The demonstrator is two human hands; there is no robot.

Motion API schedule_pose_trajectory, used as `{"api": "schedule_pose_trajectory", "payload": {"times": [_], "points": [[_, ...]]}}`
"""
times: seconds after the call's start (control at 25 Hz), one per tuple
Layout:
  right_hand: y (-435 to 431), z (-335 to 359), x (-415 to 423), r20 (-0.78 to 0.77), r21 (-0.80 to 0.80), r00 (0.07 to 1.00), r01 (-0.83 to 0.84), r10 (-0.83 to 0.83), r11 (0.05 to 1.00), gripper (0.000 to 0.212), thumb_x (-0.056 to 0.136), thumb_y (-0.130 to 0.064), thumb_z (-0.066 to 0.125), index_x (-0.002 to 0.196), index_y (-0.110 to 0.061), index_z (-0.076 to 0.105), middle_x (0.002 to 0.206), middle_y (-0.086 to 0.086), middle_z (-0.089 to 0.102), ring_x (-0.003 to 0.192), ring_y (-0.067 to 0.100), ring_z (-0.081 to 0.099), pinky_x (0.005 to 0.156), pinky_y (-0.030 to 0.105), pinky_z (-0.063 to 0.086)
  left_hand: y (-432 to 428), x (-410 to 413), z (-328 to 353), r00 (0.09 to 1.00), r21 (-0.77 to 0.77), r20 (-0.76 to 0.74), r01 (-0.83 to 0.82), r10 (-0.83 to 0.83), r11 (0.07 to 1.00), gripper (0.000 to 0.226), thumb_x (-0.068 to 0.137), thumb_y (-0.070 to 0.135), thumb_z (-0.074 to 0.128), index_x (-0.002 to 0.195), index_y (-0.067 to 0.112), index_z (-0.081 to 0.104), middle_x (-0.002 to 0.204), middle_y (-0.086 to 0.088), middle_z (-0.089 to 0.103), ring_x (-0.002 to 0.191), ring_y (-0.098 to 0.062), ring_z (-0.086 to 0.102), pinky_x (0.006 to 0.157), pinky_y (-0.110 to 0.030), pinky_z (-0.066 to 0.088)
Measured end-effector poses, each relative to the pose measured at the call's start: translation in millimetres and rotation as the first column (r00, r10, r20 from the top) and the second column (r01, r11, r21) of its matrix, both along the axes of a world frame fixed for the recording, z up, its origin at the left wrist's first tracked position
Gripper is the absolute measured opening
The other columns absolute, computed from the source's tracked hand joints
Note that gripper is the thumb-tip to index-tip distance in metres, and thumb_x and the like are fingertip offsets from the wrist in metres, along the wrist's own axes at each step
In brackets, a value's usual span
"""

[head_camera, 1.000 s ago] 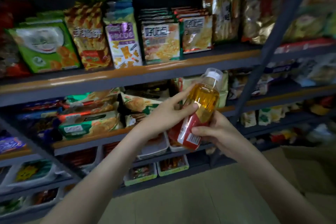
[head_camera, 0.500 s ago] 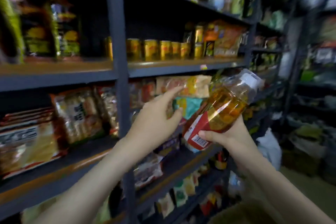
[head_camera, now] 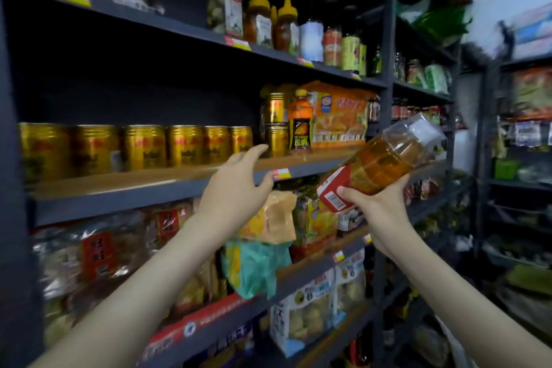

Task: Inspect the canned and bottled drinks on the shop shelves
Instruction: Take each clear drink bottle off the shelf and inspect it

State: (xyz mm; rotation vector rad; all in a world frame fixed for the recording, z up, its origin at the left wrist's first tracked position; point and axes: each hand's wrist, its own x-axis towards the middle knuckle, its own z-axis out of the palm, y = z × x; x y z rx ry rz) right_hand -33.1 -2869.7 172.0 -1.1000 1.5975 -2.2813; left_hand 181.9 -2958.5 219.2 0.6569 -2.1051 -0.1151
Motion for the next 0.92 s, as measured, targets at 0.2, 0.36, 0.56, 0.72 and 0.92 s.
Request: {"api": "schedule_pose_trajectory", "payload": {"times": [0.2,0.36,0.56,0.72,0.92], "points": [[-95,48,-95,-0.006,-0.159,1.0,0.001,-0.002,0.987,0.097,0.08,-0.014,0.076,0.146,-0.027,0.006,0.139,0.004,0.048,0.125,0.021,0.051,0.109,0.05,0.037,-73,-108,49,0.99,-0.1,-0.005,-0.139,0.139,0.985,0.061,0.098,0.033,0.05,0.152,0.029,0.022,0.144,-0.012,0.039,0.122,-0.031,0.048,0.087,-0.036,0.045],[-151,80,-148,0.013,-0.161,1.0,0.019,-0.017,0.987,0.117,0.08,-0.021,0.077,0.15,-0.016,-0.016,0.149,0.006,0.037,0.137,0.023,0.036,0.115,0.046,0.027,-119,-184,81,0.962,-0.097,0.092,-0.249,0.258,0.964,0.08,0.095,0.04,0.055,0.153,0.032,0.001,0.156,-0.017,0.01,0.14,-0.04,0.021,0.11,-0.053,0.032],[-188,74,-188,-0.098,-0.114,0.994,0.035,-0.046,0.993,0.103,0.082,-0.022,0.075,0.15,-0.019,-0.002,0.145,0.004,0.041,0.13,0.017,0.042,0.11,0.036,0.033,-149,-234,77,0.914,-0.103,0.194,-0.343,0.357,0.934,0.103,0.089,0.051,0.061,0.149,0.038,-0.022,0.157,-0.013,-0.024,0.144,-0.045,-0.014,0.112,-0.065,0.013],[-201,79,-197,-0.315,0.006,0.944,0.109,-0.101,0.994,0.082,0.074,-0.03,0.082,0.131,-0.023,0.024,0.13,0.001,0.05,0.119,0.018,0.051,0.095,0.033,0.047,-155,-249,70,0.867,-0.164,0.2,-0.43,0.456,0.888,0.11,0.087,0.042,0.068,0.147,0.038,-0.024,0.156,-0.015,-0.027,0.141,-0.051,-0.018,0.111,-0.065,0.016],[-210,96,-189,-0.553,0.197,0.826,0.26,-0.112,0.945,0.076,0.074,-0.044,0.079,0.125,-0.01,0.035,0.111,0.001,0.052,0.1,0.019,0.053,0.077,0.03,0.045,-156,-255,63,0.848,-0.215,0.148,-0.475,0.509,0.853,0.108,0.09,0.036,0.066,0.147,0.038,-0.024,0.158,-0.017,-0.021,0.141,-0.052,-0.015,0.111,-0.065,0.018]]}}
